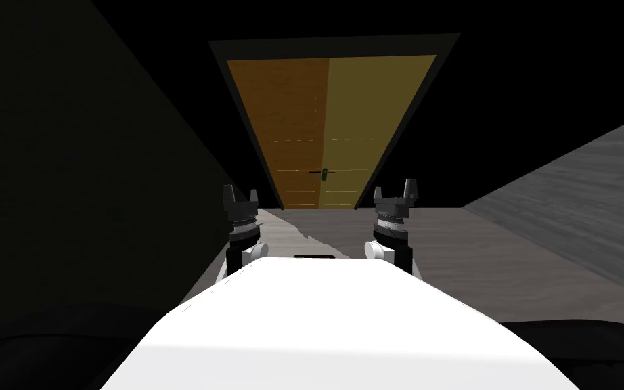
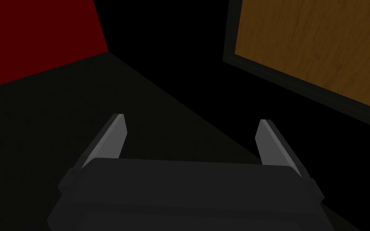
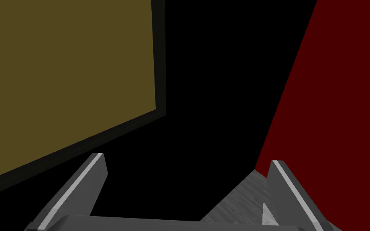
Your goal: Pull the door open
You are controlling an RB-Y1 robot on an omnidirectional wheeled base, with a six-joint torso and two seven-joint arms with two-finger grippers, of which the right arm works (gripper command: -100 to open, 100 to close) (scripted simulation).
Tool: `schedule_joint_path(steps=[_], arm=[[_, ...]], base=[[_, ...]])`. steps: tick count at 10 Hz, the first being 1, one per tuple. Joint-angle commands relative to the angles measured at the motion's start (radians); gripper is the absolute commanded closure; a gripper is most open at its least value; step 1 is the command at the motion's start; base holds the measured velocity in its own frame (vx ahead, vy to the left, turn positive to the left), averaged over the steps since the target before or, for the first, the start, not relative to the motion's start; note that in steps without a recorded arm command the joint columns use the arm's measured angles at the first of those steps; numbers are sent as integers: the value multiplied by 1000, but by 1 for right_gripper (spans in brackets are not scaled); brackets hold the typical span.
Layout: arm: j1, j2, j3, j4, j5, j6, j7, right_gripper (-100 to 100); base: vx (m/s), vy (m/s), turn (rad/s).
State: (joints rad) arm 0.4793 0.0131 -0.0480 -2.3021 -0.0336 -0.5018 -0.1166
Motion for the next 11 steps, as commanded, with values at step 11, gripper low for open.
schedule_joint_path(steps=[11], arm=[[-72,-74,-32,218,61,43,-80,-100]], base=[[153,12,32]])
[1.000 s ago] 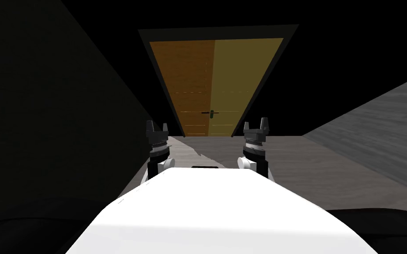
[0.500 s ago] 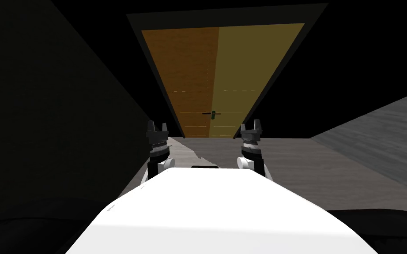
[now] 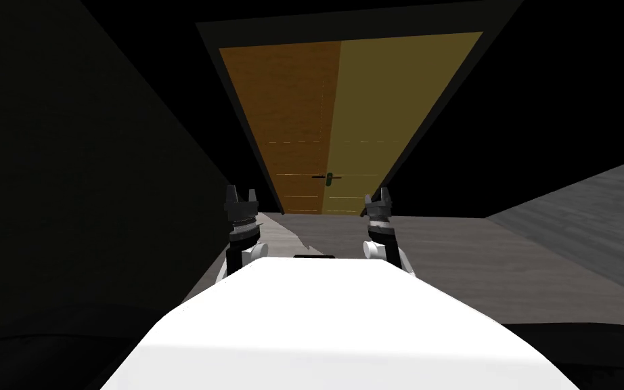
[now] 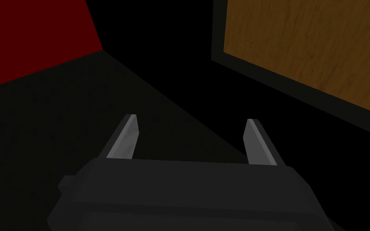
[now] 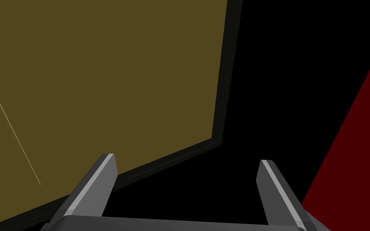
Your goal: Pull the door open
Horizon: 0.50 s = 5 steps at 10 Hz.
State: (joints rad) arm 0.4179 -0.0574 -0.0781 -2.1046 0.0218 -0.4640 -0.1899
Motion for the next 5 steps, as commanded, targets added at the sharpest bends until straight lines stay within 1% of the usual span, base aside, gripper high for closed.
schedule_joint_path(steps=[1,3,4,5], arm=[[-16,-8,-5,38,11,8,-13,-100],[-27,-18,-10,72,20,15,-25,-100],[-39,-26,-15,107,30,22,-38,-100],[-44,-31,-18,125,35,25,-44,-100]], base=[[136,18,40],[114,13,28],[129,12,48],[128,13,42]])
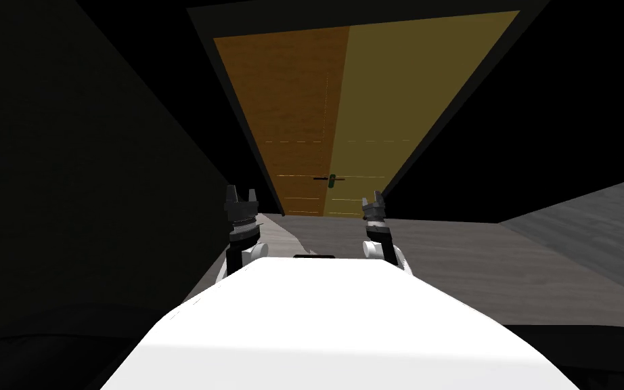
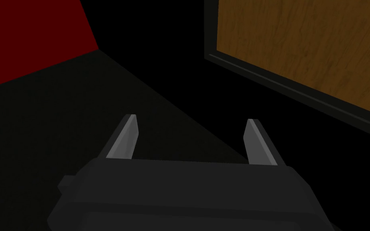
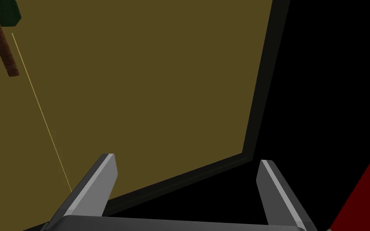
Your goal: Pull the door open
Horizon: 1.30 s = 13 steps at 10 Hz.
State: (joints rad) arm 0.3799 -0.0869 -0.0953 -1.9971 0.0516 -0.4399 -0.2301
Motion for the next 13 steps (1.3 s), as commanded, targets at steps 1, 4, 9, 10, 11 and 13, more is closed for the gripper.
schedule_joint_path(steps=[1,4,9,10,11,13], arm=[[-12,-6,-3,35,10,5,-11,-100],[-37,-23,-14,109,31,19,-38,-100],[-73,-48,-31,221,62,41,-78,-100],[-79,-52,-34,239,67,45,-85,-100],[-85,-55,-36,257,72,48,-92,-100],[-97,-63,-42,293,82,56,-105,-100]], base=[[120,3,28],[133,9,43],[125,11,38],[98,0,29],[108,0,25],[99,12,32]])
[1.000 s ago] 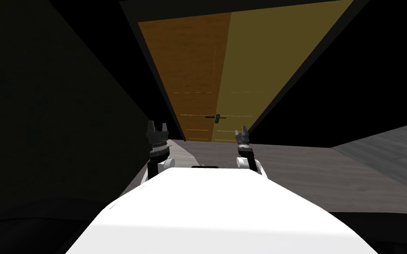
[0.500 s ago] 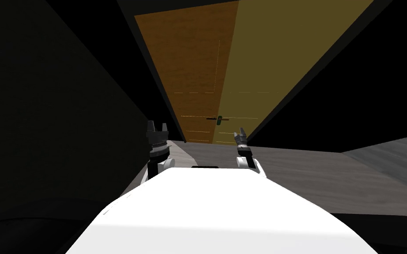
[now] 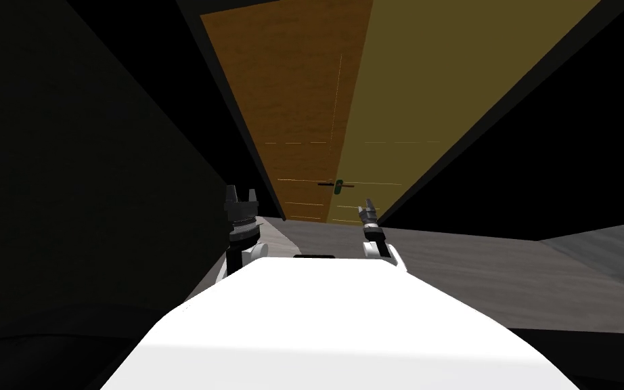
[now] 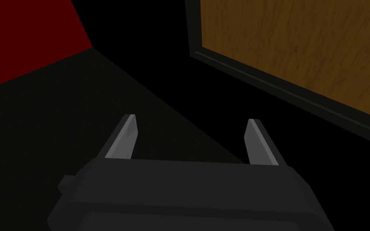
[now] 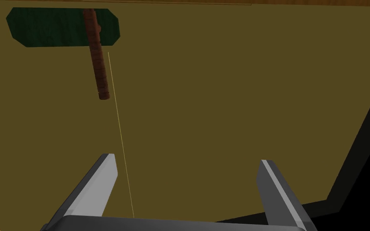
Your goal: Pull the door open
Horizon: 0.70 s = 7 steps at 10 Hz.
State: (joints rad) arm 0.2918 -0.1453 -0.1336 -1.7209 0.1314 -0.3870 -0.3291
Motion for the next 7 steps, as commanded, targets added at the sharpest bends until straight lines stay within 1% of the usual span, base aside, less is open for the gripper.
schedule_joint_path(steps=[1,5,7], arm=[[-15,-8,-6,34,8,6,-12,-100],[-37,-21,-16,102,27,19,-37,-100],[-57,-33,-25,164,44,32,-59,-100]], base=[[94,8,28],[100,2,29],[174,-7,47]])
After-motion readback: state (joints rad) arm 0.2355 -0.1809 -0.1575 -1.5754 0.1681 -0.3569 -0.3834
